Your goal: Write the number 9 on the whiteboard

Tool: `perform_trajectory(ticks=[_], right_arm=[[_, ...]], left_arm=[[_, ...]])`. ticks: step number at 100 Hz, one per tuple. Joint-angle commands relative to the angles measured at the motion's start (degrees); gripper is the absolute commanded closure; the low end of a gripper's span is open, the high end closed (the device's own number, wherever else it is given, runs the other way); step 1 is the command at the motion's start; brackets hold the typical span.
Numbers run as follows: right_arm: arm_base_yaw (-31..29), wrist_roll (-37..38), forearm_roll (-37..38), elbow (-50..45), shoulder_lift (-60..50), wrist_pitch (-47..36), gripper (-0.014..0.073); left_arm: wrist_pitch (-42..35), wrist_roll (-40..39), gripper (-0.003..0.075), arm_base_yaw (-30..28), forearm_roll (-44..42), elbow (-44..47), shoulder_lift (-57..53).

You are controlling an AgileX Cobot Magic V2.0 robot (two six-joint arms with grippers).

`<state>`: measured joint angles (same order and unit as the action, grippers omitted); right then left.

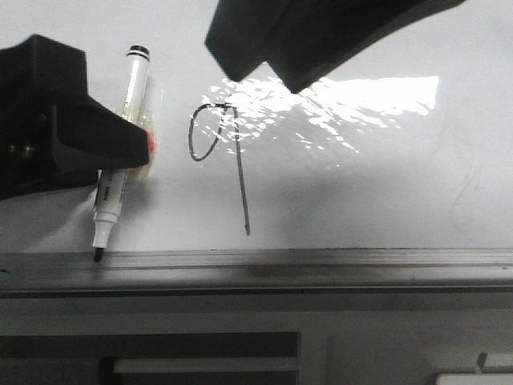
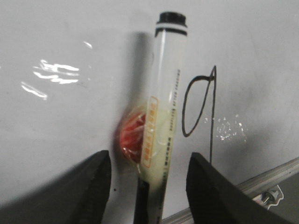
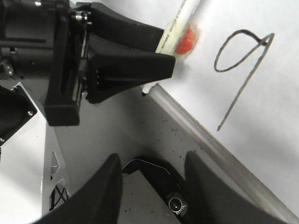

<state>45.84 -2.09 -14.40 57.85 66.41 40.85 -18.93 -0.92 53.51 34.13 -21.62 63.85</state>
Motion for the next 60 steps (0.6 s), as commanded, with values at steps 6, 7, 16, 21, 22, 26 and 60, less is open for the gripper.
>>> perform_trajectory(ticks=[6,7,16,21,22,26,60], right_arm=[[0.0,0.1,2.4,-0.7,-5.5,-7.1,0.0621],[0.0,0.1,2.5,-1.1,-5.8,-7.3,0.0643],[0.0,0.1,2.9,-5.1,-10.5,-12.8,0.0661],[0.0,0.1,3.4,-8.1,-13.4,-16.3,0.0661],[0.0,0.1,3.5,-9.0,-13.8,-17.3,0.0661],[0.0,0.1,4.0,-11.5,-16.3,-19.9,0.0661],[0.0,0.1,7.4,-38.8,-40.1,-43.4,0.0660]], left_arm=[[-2.9,-0.3,0.0356,-0.3,-0.9,-1.2,-5.0],[-2.6,-0.2,0.0356,-0.3,-1.1,-1.2,-5.3],[-1.5,-0.1,0.0393,-0.3,-4.8,-1.2,-9.1],[-1.3,0.0,0.0470,-0.3,-6.7,-1.1,-11.4],[-1.3,0.0,0.0470,-0.3,-7.0,-1.1,-11.4],[-1.5,0.0,0.0557,-0.3,-8.9,-0.6,-13.4],[-6.4,0.0,0.0741,-0.3,-15.0,11.2,-29.0]])
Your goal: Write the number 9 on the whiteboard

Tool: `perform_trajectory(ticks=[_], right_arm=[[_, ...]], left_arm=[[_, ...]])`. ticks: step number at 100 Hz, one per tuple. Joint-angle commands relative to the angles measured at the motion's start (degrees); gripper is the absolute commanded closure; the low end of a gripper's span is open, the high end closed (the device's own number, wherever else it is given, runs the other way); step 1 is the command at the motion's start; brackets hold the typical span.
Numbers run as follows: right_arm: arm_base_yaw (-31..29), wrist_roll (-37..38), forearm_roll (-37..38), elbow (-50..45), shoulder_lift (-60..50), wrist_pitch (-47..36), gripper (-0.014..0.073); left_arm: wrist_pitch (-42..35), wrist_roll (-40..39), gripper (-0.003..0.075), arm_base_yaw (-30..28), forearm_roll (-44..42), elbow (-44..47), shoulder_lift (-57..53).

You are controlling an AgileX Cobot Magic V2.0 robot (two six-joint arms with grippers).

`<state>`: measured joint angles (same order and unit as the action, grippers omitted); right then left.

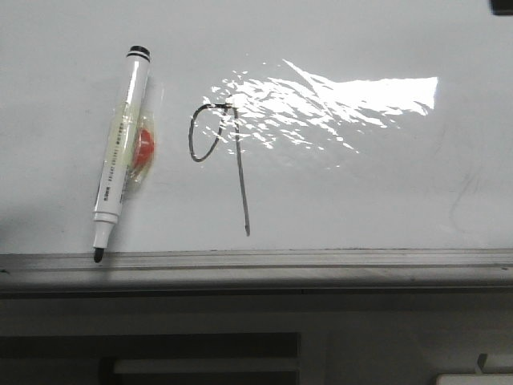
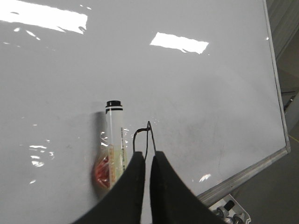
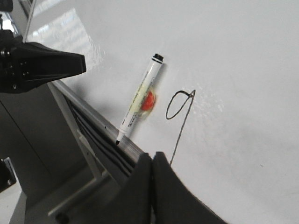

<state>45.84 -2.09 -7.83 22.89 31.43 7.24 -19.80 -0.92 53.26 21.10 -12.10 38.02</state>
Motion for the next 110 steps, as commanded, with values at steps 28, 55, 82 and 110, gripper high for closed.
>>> perform_trajectory(ticks=[28,55,82,110], right_arm=[[0.0,0.1,0.9,-15.2,-18.1,-10.7,0.0661],[0.0,0.1,0.9,-15.4,-19.1,-10.8,0.0661],[0.0,0.1,0.9,-15.4,-19.1,-10.8,0.0661],[0.0,0.1,0.9,-15.4,-19.1,-10.8,0.0661]], left_arm=[[-3.2,0.1,0.0741,-0.1,-2.1,9.6,-8.3],[-3.2,0.1,0.0741,-0.1,-2.1,10.8,-8.3],[-3.2,0.1,0.0741,-0.1,-2.1,10.8,-8.3],[-3.4,0.1,0.0741,-0.5,-2.1,12.5,-8.4]])
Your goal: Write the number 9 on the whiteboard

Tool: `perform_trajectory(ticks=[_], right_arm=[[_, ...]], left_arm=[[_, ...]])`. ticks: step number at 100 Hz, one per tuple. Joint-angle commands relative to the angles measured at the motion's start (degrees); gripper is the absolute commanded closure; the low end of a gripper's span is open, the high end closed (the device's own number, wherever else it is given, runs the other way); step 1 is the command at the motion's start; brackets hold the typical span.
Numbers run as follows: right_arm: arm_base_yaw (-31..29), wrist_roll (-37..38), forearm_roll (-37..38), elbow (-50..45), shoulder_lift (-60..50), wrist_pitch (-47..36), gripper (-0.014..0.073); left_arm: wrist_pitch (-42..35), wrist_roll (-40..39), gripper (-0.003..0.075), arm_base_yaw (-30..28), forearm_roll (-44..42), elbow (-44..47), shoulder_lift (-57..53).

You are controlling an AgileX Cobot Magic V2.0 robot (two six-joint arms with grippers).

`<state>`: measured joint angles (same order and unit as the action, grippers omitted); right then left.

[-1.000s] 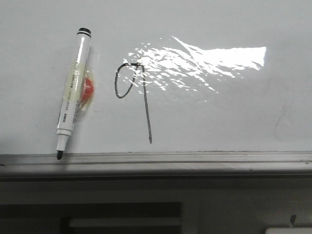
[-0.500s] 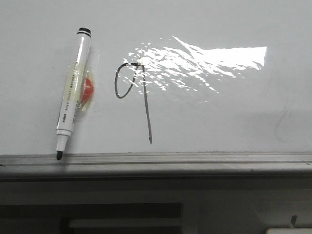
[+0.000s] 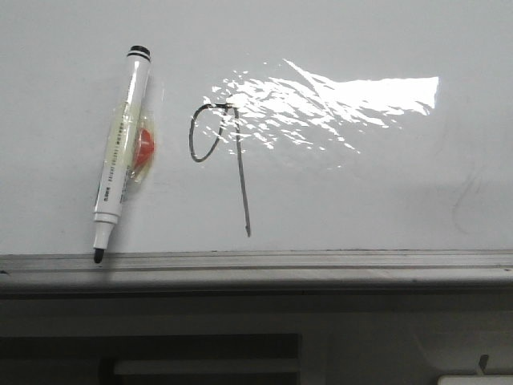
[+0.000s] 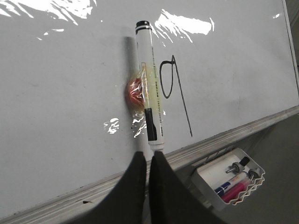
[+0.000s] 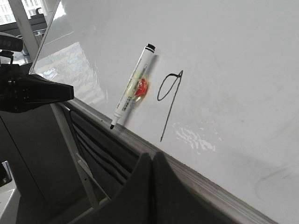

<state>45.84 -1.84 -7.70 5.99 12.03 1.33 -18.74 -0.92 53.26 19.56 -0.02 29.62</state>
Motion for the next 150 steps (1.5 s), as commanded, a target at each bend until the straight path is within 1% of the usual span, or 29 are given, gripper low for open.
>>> perform_trajectory(ticks=[1,4,8,17,30,42,53,64,70,88,124,135,150], right_arm=[[0.0,-0.2,0.7,1.5,0.3,-4.9,0.0661],[0.0,-0.2,0.7,1.5,0.3,-4.9,0.0661],[0.0,-0.2,0.7,1.5,0.3,-4.9,0.0661],[0.0,-0.2,0.7,1.5,0.3,-4.9,0.0661],[0.0,-0.2,0.7,1.5,0.3,-4.9,0.0661],[0.0,-0.2,0.7,1.5,0.3,-4.9,0.0661],[0.0,-0.2,0.7,1.5,0.3,-4.9,0.0661],[0.0,-0.2,0.7,1.5,0.3,-4.9,0.0661],[0.0,-0.2,0.7,1.5,0.3,-4.9,0.0661],[0.0,-0.2,0.7,1.5,0.3,-4.9,0.0661],[0.0,-0.2,0.7,1.5,0.3,-4.9,0.0661],[0.0,-0.2,0.7,1.5,0.3,-4.9,0.0661],[0.0,-0.2,0.7,1.5,0.3,-4.9,0.0661]], left_arm=[[-4.5,0.1,0.0741,-0.5,-0.5,0.8,0.0],[-4.5,0.1,0.0741,-1.2,-0.5,1.2,-0.2],[-1.0,0.1,0.0741,-2.1,-0.4,1.1,-1.3],[1.5,0.1,0.0741,-5.7,-1.8,1.1,-4.0],[1.8,0.1,0.0741,-13.6,-10.9,1.1,-8.0],[3.0,0.0,0.0741,-20.8,-14.5,1.1,-12.7],[8.3,-0.4,0.0741,-27.2,-16.1,1.1,-16.4],[13.2,-3.4,0.0741,-32.6,-19.0,1.1,-19.2],[14.0,-4.9,0.0741,-35.5,-20.7,1.1,-20.5],[14.7,-4.9,0.0741,-42.8,-22.8,1.1,-23.6],[24.7,-4.2,0.0741,-52.0,-24.4,1.2,-30.0],[27.8,-2.8,0.0741,-52.8,-24.4,1.2,-31.5],[33.3,-2.7,0.0741,-52.8,-24.4,1.2,-31.5]])
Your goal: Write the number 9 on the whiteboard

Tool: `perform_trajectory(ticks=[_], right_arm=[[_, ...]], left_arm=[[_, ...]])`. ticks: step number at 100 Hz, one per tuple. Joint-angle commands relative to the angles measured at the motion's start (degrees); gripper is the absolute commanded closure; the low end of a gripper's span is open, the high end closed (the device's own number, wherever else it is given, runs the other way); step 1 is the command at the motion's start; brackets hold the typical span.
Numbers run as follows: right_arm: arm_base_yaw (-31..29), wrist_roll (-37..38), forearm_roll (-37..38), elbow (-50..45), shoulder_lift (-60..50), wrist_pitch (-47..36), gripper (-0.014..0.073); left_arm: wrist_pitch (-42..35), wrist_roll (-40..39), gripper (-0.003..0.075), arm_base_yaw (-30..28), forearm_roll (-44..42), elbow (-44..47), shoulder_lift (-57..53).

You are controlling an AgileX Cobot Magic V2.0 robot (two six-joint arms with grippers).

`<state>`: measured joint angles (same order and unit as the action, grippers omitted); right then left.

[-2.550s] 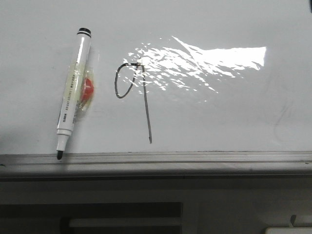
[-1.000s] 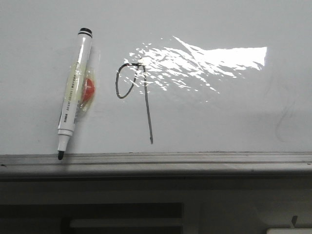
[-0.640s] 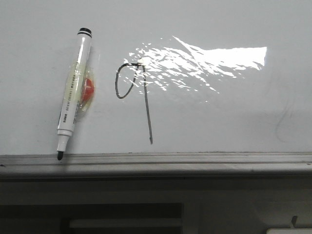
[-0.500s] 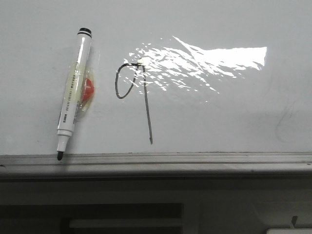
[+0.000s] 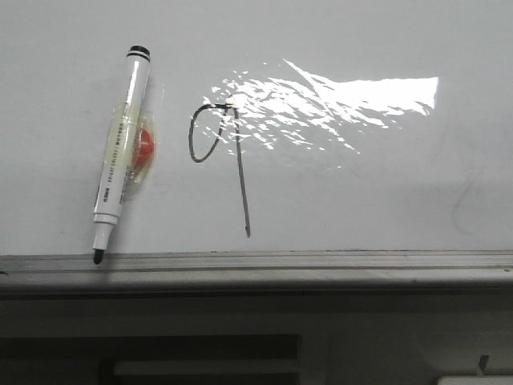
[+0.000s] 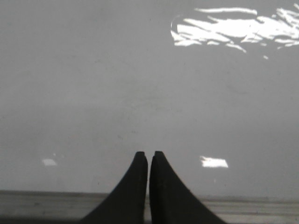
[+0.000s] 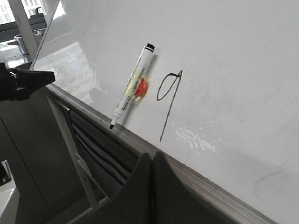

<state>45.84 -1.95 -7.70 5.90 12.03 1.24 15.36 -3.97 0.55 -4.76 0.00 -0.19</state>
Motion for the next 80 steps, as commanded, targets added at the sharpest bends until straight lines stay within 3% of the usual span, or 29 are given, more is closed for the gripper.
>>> perform_trajectory(ticks=[1,80], right_arm=[[0.0,-0.1,0.7,1.6,0.3,-4.8,0.0661],[0.0,-0.1,0.7,1.6,0.3,-4.9,0.0661]], left_arm=[[-0.6,0.3,0.0741,-0.1,-0.1,1.2,-1.7],[1.0,-0.2,0.0741,-0.1,0.2,1.2,-1.7]])
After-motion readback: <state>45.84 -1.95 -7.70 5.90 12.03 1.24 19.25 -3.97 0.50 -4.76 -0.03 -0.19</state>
